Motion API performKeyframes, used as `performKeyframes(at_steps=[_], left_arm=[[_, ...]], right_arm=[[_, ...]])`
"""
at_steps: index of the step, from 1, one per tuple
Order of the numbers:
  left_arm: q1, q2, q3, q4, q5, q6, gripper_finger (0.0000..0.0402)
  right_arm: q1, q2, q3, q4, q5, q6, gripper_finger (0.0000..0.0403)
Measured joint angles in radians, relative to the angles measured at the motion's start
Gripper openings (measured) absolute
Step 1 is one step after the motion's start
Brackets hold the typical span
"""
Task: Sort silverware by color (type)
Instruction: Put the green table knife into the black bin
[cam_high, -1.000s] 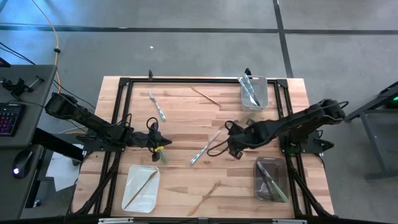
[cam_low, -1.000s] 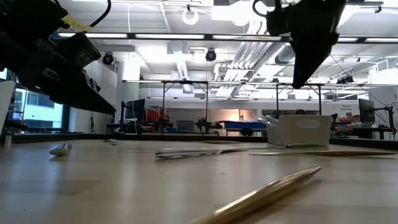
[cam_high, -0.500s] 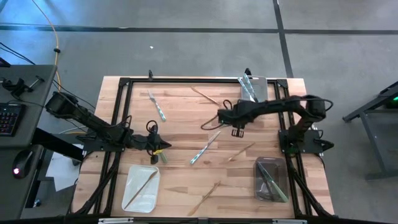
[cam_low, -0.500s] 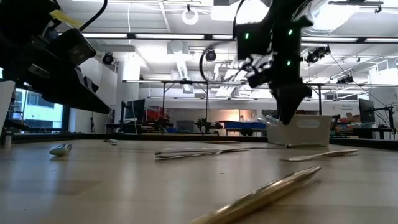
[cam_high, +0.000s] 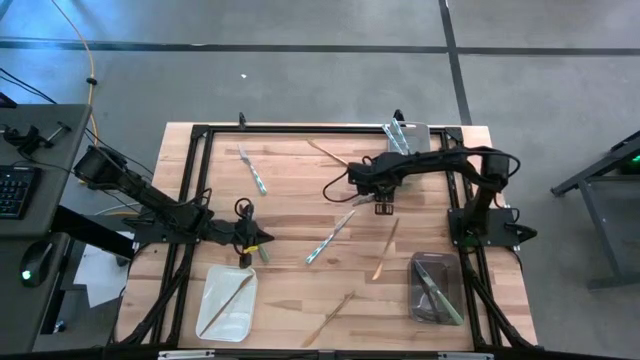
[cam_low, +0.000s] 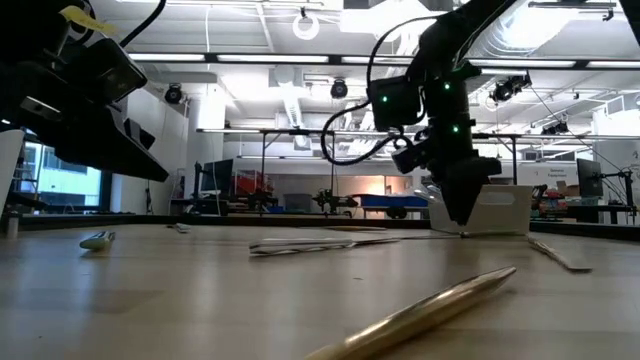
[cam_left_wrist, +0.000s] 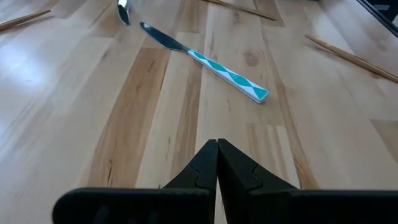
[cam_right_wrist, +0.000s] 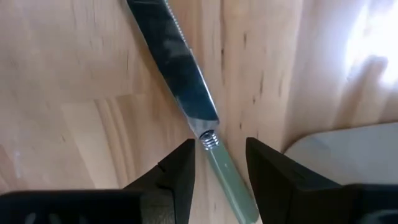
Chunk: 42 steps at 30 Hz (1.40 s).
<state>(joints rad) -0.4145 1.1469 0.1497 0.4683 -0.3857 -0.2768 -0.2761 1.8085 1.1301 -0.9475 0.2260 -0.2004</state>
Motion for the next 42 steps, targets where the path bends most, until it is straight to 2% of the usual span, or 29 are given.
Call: performKeyframes(at_steps=[12, 16, 20, 22, 27, 30, 37, 42], left_arm=[[0.0, 0.0, 0.0, 0.0, 0.0, 0.001, 0.0], [0.0, 0.0, 0.0, 0.0, 0.0, 0.001, 0.0], [0.0, 0.0, 0.0, 0.0, 0.0, 0.005, 0.0], [0.0, 0.0, 0.0, 0.0, 0.0, 0.008, 0.0], [0.0, 0.0, 0.0, 0.0, 0.0, 0.002, 0.0], [0.0, 0.0, 0.0, 0.0, 0.0, 0.001, 0.0], [0.0, 0.0, 0.0, 0.0, 0.0, 0.0, 0.0], [0.0, 0.0, 0.0, 0.0, 0.0, 0.0, 0.0]], right_arm=[[-0.038, 0.099, 0.006, 0.016, -0.069, -0.016, 0.0119], [-0.043, 0.103, 0.005, 0.025, -0.149, 0.053, 0.0083], [-0.041, 0.103, 0.004, 0.025, -0.193, 0.143, 0.0024], [-0.037, 0.103, 0.004, 0.028, -0.21, 0.169, 0.001], [-0.033, 0.092, 0.002, 0.041, -0.241, 0.233, 0.002], [-0.031, 0.064, 0.0, 0.053, -0.26, 0.266, 0.001], [0.003, 0.006, -0.003, 0.082, -0.4, 0.331, 0.0005], [0.047, 0.001, -0.003, 0.083, -0.414, 0.36, 0.0002]])
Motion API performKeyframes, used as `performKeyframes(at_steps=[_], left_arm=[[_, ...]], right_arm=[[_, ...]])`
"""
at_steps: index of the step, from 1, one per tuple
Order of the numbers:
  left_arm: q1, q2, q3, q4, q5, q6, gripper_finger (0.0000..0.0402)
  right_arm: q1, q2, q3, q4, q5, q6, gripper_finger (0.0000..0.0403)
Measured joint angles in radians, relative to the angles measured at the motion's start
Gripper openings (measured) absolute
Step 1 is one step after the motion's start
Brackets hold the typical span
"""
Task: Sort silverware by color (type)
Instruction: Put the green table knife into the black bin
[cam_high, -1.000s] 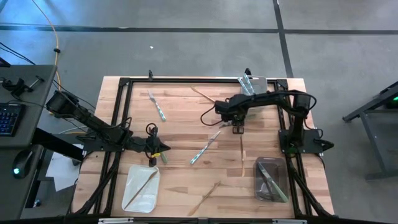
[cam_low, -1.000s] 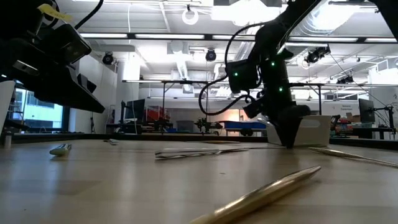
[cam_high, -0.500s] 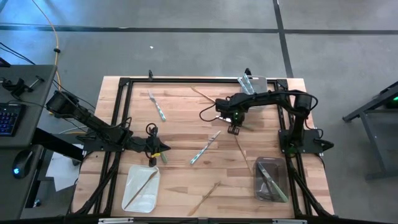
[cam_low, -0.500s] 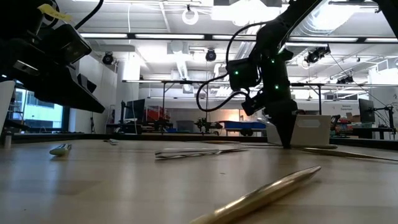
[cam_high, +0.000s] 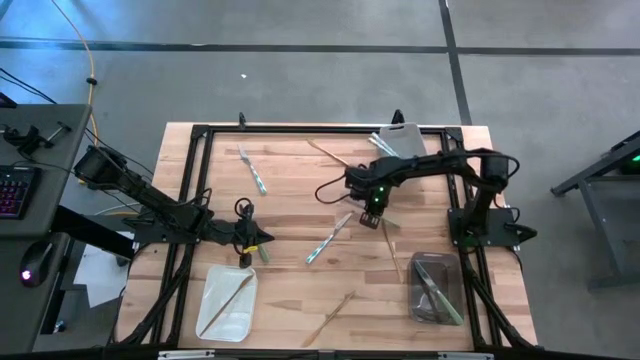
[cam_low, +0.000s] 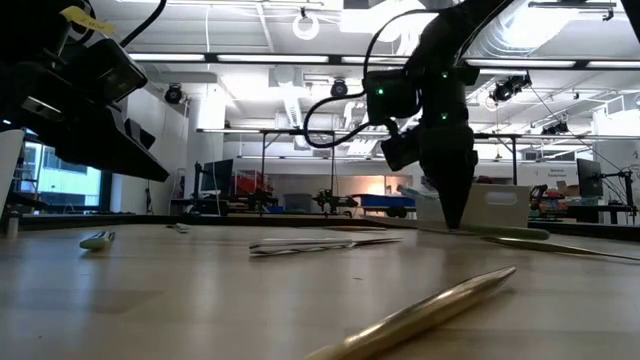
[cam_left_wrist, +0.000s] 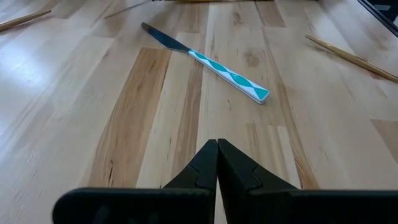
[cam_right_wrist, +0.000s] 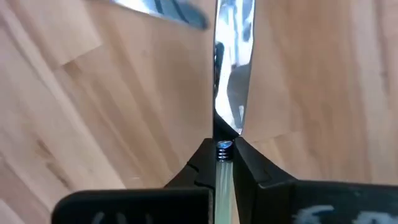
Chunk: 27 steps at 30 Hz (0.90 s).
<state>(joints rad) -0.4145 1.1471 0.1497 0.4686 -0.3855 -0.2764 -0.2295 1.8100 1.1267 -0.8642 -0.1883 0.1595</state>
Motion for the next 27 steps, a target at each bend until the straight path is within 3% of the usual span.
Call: performKeyframes(at_steps=[10, 18, 22, 27], left_arm=[[0.0, 0.0, 0.0, 0.0, 0.0, 0.0, 0.0], [0.0, 0.0, 0.0, 0.0, -0.001, -0.001, 0.0], [0.0, 0.0, 0.0, 0.0, -0.002, 0.0, 0.0], [0.0, 0.0, 0.0, 0.001, -0.002, 0.0, 0.0]], right_arm=[[0.047, -0.016, 0.002, -0.014, -0.065, 0.079, 0.0002], [0.123, -0.171, 0.003, -0.046, -0.104, 0.263, 0.0003], [0.179, -0.219, 0.004, -0.065, -0.018, 0.372, 0.0002], [0.28, -0.19, 0.004, -0.036, 0.093, 0.463, 0.0004]])
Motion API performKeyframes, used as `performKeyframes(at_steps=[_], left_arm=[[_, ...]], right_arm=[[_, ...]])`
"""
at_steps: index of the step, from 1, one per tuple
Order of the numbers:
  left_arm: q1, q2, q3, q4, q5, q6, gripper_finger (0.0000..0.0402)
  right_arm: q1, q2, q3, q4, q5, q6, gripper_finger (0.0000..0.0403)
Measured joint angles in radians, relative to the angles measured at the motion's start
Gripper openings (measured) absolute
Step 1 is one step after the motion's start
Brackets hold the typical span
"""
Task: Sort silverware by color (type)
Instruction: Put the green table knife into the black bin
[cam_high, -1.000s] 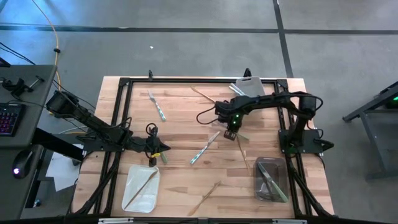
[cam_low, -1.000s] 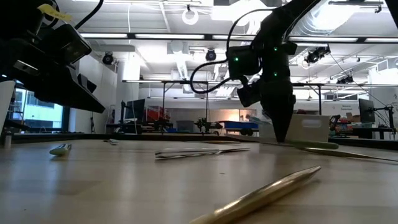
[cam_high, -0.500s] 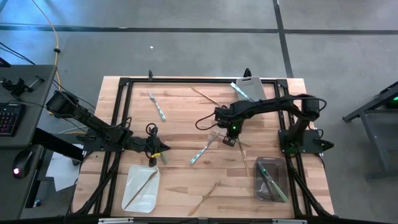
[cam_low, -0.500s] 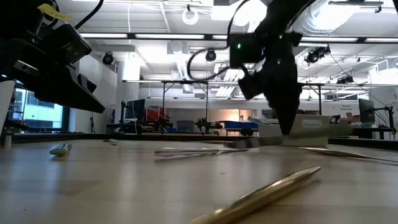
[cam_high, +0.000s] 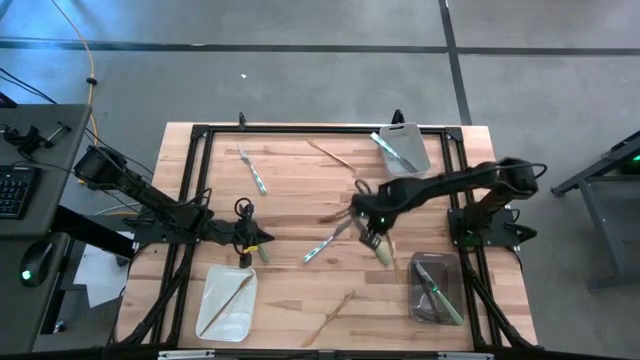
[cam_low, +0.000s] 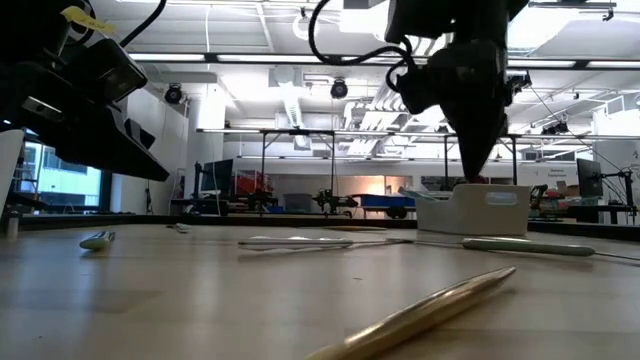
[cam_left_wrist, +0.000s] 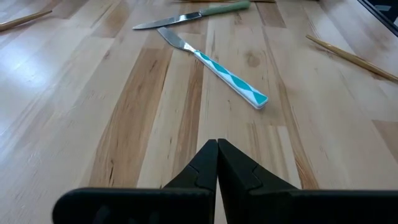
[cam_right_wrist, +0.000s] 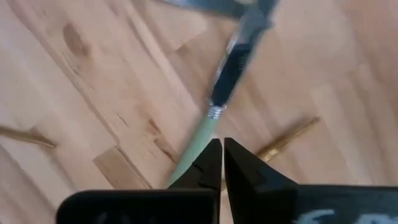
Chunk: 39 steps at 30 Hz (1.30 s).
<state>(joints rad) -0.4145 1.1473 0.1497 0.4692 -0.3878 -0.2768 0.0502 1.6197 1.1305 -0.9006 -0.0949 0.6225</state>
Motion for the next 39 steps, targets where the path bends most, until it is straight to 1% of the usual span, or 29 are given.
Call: performKeyframes(at_steps=[3, 5, 10, 12, 14, 16, 19, 25, 30, 32, 36, 39], left_arm=[[0.0, 0.0, 0.0, -0.001, -0.001, 0.0, 0.0], [0.0, 0.0, 0.0, 0.0, -0.002, 0.0, 0.0], [0.0, 0.0, 0.0, -0.001, -0.002, -0.001, 0.0], [0.0, 0.0, 0.0, 0.0, -0.002, -0.007, 0.0], [0.0, 0.0, 0.0, -0.001, -0.002, -0.009, 0.0], [0.0, 0.0, 0.0, -0.001, -0.002, -0.009, 0.0], [-0.001, 0.0, 0.0, -0.001, -0.002, -0.009, 0.0], [-0.001, 0.0, 0.0, -0.001, -0.001, -0.009, 0.0], [-0.001, 0.0, 0.0, -0.002, -0.001, -0.009, 0.0], [-0.001, 0.0, 0.0, -0.002, 0.0, -0.009, 0.0], [-0.007, 0.0, 0.0, -0.002, -0.001, -0.009, 0.0], [-0.02, 0.0, 0.0, -0.001, -0.001, -0.009, 0.0]], right_arm=[[0.047, 0.04, 0.0, 0.037, 0.035, 0.076, 0.0027], [0.071, 0.073, 0.001, 0.067, 0.058, 0.128, 0.0054], [0.093, 0.152, 0.001, 0.073, 0.099, 0.273, 0.0119], [0.096, 0.178, 0.0, 0.07, 0.106, 0.301, 0.0131], [0.095, 0.198, 0.0, 0.078, 0.109, 0.297, 0.0134], [0.096, 0.216, 0.0, 0.078, 0.119, 0.296, 0.013], [0.093, 0.242, 0.001, 0.08, 0.132, 0.294, 0.0112], [0.086, 0.285, 0.006, 0.101, 0.107, 0.247, 0.0059], [0.085, 0.281, 0.003, 0.113, 0.087, 0.2, 0.0014], [0.085, 0.269, 0.001, 0.122, 0.072, 0.189, 0.0008], [0.086, 0.228, -0.004, 0.133, 0.063, 0.208, 0.0008], [0.096, 0.179, -0.004, 0.143, 0.049, 0.223, 0.0005]])
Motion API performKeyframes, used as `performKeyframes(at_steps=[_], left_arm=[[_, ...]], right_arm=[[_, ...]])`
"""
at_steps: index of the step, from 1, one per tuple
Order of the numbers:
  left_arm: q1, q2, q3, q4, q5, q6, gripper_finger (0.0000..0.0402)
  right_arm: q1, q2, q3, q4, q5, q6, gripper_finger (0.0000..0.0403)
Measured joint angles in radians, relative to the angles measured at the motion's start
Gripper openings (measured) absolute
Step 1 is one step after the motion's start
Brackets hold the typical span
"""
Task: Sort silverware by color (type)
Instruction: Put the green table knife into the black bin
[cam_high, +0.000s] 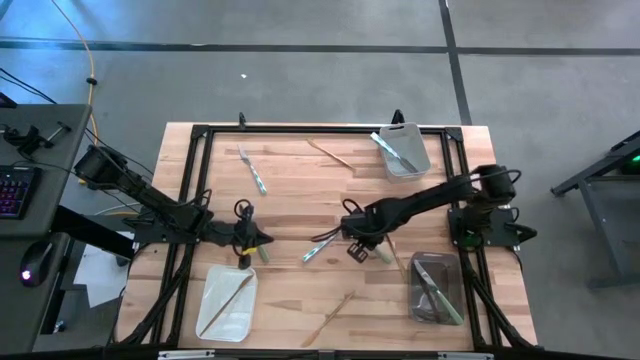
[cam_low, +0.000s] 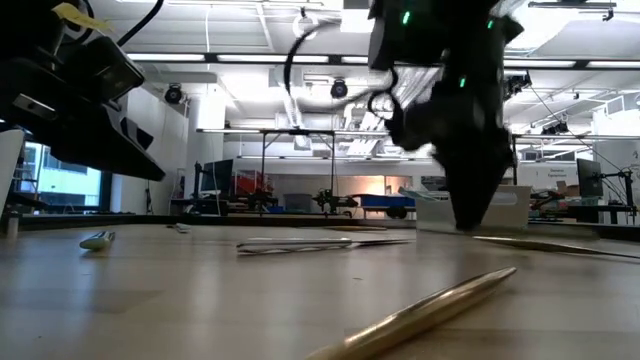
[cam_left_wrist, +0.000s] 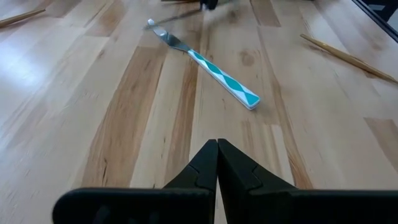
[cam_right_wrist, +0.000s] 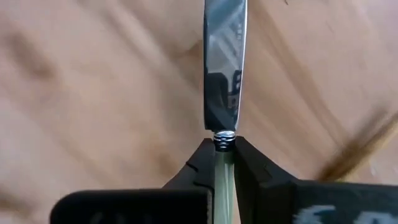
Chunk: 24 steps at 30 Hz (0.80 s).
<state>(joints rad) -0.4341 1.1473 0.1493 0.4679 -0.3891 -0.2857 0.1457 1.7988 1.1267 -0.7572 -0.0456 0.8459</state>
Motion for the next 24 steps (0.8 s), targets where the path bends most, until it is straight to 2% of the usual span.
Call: performKeyframes(at_steps=[6, 13, 18, 24], left_arm=[[-0.019, 0.0, 0.0, 0.0, -0.016, 0.0, 0.0], [-0.02, 0.0, 0.0, 0.0, -0.017, -0.001, 0.0], [-0.02, 0.0, 0.0, 0.0, -0.017, -0.001, 0.0], [-0.02, 0.0, 0.0, 0.0, -0.018, -0.001, 0.0]], right_arm=[[0.03, -0.087, 0.001, -0.024, 0.0, 0.057, 0.0002], [0.107, -0.196, 0.003, -0.079, -0.078, 0.205, 0.0001], [0.218, -0.29, 0.003, -0.099, -0.145, 0.414, 0.0005], [0.433, -0.372, 0.003, -0.147, -0.119, 0.745, 0.0004]])
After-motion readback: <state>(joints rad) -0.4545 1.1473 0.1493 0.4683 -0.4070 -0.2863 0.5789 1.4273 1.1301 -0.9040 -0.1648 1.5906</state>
